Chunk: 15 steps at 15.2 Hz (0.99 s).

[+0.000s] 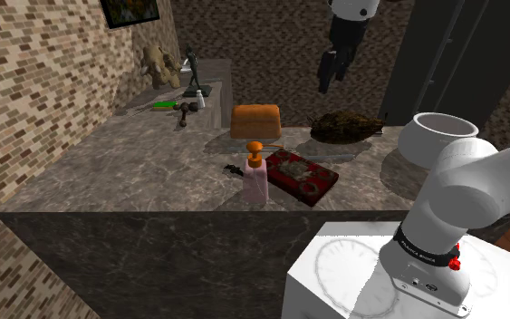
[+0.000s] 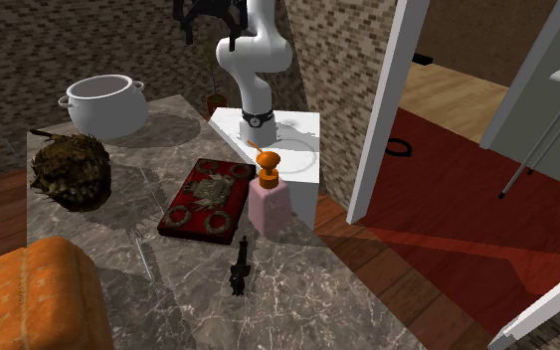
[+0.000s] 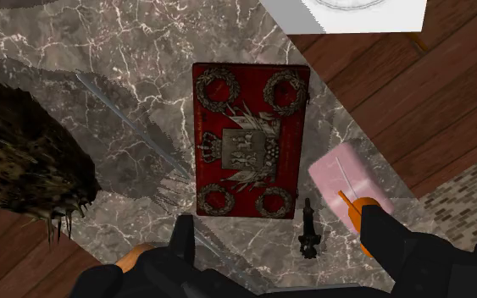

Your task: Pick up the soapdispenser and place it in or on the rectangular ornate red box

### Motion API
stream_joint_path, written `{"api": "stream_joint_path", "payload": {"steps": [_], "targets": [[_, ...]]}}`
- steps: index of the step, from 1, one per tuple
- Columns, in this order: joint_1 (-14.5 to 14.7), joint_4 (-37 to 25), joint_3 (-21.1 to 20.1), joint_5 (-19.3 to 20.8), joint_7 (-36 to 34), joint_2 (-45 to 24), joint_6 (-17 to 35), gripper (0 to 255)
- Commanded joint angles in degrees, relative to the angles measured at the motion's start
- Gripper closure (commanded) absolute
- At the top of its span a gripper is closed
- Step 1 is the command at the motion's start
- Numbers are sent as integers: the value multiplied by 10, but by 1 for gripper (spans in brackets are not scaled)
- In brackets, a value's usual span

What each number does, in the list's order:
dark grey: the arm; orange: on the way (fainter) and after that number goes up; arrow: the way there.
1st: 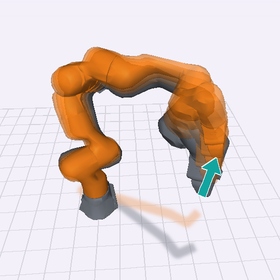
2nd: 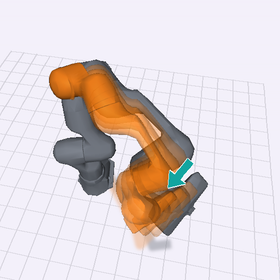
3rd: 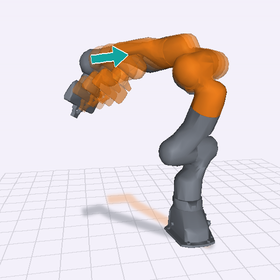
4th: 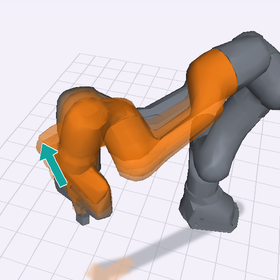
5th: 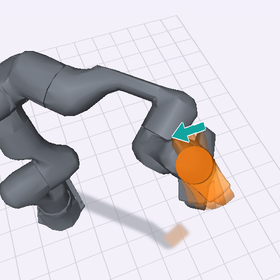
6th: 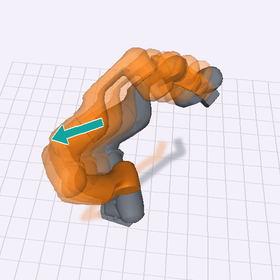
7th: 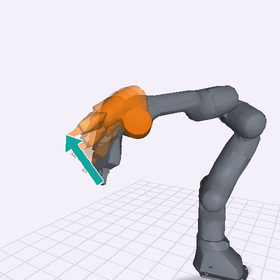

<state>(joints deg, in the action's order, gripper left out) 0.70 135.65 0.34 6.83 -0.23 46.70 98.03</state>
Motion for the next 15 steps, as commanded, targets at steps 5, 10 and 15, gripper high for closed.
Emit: {"api": "stream_joint_path", "payload": {"steps": [5, 10, 15], "targets": [[12, 11, -26, -10, -26, -56, 51, 0], [24, 9, -59, -18, -59, -138, 112, 0], [34, -8, -92, -18, -93, -230, 167, 0]]}}
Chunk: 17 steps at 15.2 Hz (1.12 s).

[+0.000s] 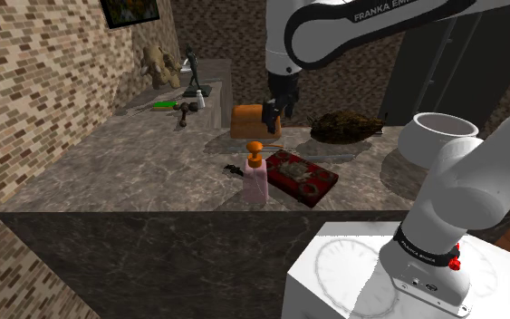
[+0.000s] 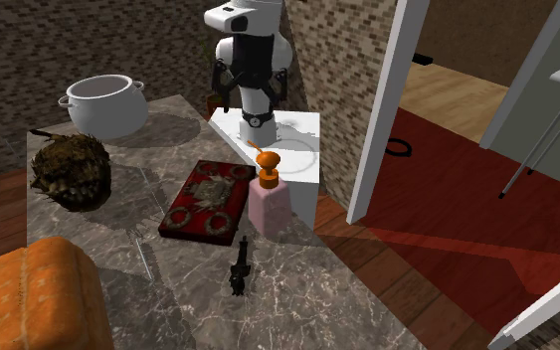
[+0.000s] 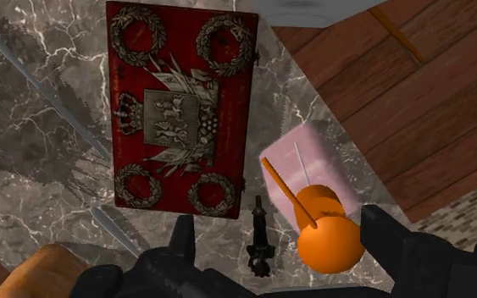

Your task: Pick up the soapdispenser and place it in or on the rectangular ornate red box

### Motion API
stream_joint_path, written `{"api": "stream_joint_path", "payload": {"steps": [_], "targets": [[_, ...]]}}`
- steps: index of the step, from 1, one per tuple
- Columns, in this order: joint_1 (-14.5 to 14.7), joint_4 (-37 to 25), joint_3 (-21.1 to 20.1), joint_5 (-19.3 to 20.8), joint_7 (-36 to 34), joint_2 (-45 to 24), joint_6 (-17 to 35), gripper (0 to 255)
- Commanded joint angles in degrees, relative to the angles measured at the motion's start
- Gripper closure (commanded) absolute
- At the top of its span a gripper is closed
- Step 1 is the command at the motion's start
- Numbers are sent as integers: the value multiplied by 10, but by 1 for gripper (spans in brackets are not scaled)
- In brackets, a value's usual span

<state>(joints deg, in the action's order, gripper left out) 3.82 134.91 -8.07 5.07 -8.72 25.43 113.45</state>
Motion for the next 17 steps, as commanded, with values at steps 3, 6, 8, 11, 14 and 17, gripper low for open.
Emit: {"api": "stream_joint_path", "payload": {"steps": [3, 6, 8, 11, 14, 17], "targets": [[7, -19, -26, 6, -30, -77, 42, 0], [11, -38, -40, 14, -49, -128, 63, 0], [10, -28, -40, 17, -51, -134, 78, 0], [8, -15, -39, 21, -54, -144, 102, 0], [6, -4, -39, 26, -57, -154, 122, 0], [6, -4, -39, 26, -57, -154, 122, 0]]}}
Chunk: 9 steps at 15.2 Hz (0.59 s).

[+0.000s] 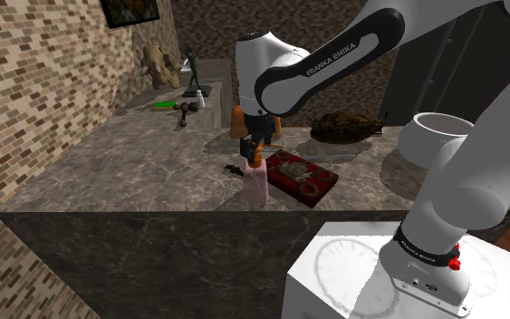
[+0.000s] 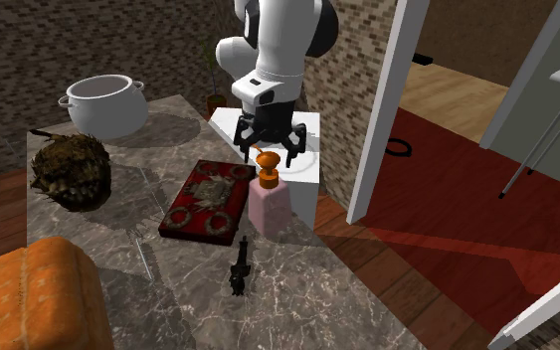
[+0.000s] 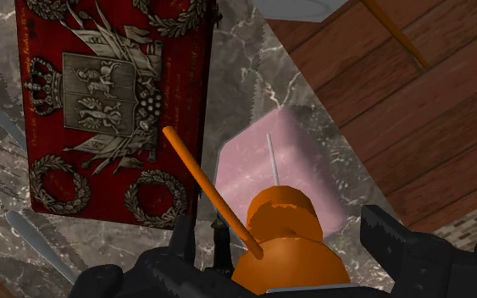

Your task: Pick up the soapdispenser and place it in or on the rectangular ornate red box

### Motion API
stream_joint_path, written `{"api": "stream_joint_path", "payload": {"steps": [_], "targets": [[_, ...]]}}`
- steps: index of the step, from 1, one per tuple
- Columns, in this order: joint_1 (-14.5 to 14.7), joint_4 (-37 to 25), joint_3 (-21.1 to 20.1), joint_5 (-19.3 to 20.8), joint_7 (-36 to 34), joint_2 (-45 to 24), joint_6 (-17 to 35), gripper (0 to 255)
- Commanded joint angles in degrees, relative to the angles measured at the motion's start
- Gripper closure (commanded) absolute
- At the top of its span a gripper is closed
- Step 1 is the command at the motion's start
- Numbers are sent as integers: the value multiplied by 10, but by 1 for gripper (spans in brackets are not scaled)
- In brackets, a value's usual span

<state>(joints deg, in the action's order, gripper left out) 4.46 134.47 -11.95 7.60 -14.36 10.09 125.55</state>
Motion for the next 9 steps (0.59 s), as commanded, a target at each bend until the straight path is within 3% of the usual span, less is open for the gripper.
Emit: {"api": "stream_joint_path", "payload": {"steps": [1, 4, 5, 9], "targets": [[0, 1, 0, 0, 0, -1, 1, 0], [0, 0, 0, 0, 0, -1, 1, 0], [0, 0, 0, 0, 0, -1, 1, 255], [0, 0, 0, 0, 0, -1, 1, 255]]}}
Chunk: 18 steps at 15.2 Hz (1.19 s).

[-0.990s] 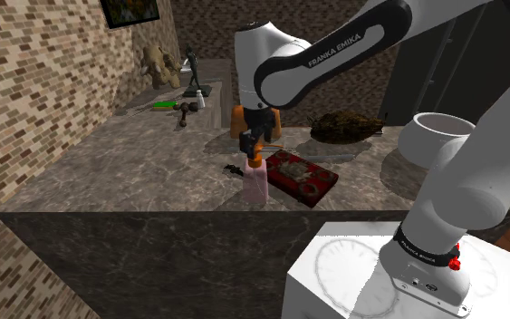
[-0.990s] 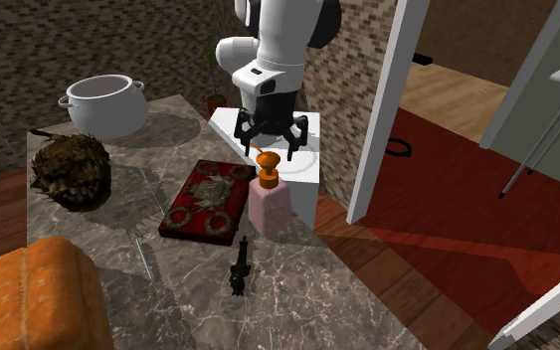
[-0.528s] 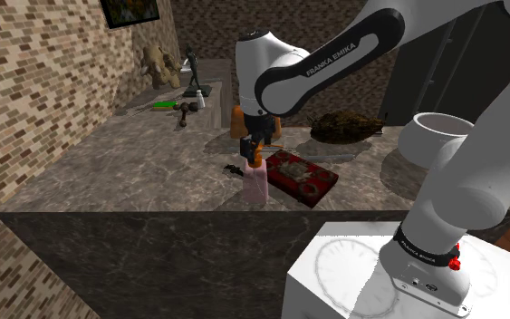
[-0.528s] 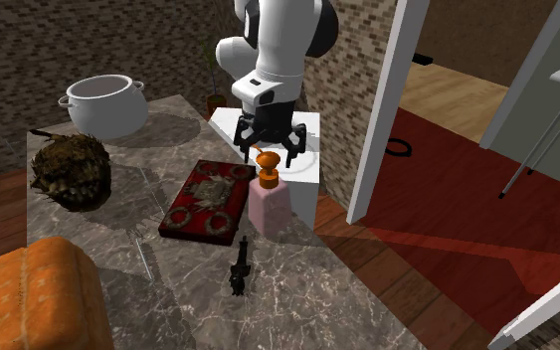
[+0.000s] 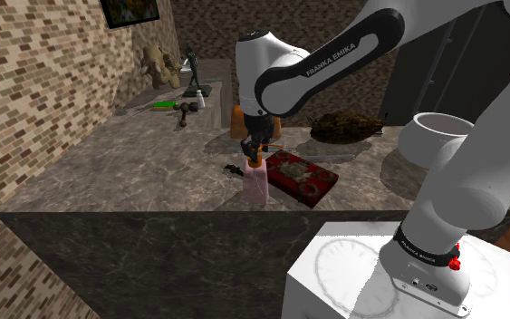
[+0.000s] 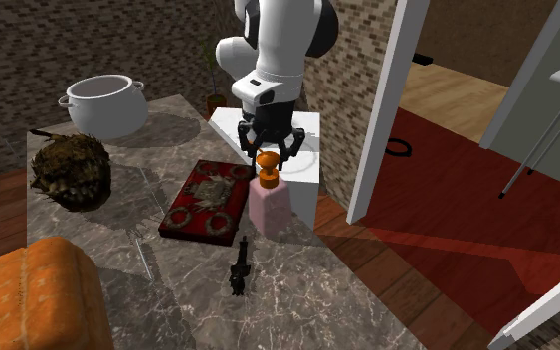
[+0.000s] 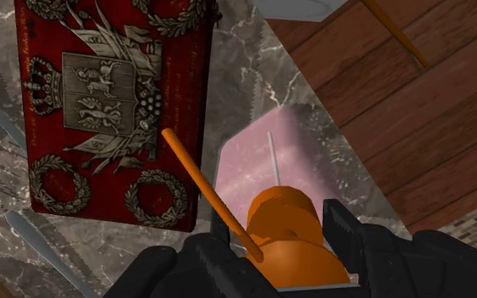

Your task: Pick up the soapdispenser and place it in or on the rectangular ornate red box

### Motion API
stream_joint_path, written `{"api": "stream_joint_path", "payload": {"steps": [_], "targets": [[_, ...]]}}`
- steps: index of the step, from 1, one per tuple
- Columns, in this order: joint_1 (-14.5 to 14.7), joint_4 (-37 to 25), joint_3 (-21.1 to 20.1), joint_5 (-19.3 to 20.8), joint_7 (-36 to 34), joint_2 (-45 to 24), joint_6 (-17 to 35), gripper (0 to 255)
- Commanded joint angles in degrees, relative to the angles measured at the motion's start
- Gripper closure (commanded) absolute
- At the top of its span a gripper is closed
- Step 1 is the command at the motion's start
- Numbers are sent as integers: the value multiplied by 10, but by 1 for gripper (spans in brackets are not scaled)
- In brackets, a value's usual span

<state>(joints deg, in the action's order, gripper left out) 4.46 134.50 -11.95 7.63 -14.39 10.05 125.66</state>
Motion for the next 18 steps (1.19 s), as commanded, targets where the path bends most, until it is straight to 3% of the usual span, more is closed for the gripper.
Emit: {"api": "stream_joint_path", "payload": {"steps": [1, 5, 18], "targets": [[0, 0, 0, 0, 0, 0, 0, 255], [0, 0, 0, 0, 0, 0, 0, 255], [2, -65, 4, -15, 21, 38, -101, 255]]}}
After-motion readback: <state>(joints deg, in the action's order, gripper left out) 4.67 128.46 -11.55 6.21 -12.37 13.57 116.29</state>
